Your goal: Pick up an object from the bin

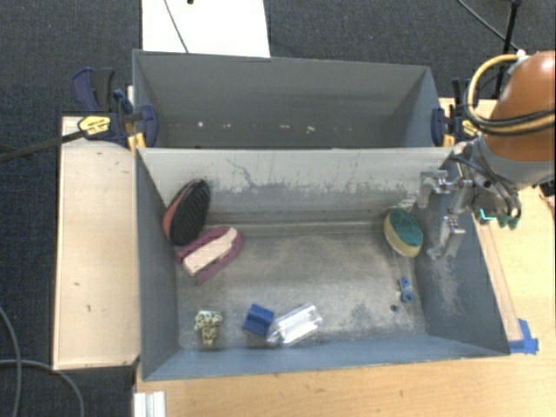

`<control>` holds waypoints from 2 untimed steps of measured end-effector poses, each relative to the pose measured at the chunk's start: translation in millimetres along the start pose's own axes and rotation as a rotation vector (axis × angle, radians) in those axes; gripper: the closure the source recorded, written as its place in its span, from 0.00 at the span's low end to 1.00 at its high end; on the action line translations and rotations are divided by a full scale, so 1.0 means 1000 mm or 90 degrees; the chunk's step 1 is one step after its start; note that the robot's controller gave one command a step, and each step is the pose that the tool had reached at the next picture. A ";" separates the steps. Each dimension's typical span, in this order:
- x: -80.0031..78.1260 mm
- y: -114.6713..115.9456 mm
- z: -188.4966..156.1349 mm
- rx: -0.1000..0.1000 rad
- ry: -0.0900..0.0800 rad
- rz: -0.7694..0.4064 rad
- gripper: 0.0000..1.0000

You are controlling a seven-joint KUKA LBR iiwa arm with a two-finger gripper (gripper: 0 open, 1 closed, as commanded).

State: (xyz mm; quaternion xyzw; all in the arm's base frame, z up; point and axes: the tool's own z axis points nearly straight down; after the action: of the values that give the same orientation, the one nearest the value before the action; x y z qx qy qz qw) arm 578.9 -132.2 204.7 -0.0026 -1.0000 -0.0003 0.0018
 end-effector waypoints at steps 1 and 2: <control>0.016 -0.013 0.089 -0.001 0.001 0.060 0.00; 0.049 -0.020 0.119 0.003 -0.015 -0.073 0.00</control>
Offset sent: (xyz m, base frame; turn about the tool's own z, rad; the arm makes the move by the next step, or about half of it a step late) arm -0.0147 -0.0131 -0.0854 0.0946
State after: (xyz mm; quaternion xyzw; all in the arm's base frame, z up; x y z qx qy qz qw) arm 529.7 -151.8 85.6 0.0545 -0.9985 0.0024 -0.0101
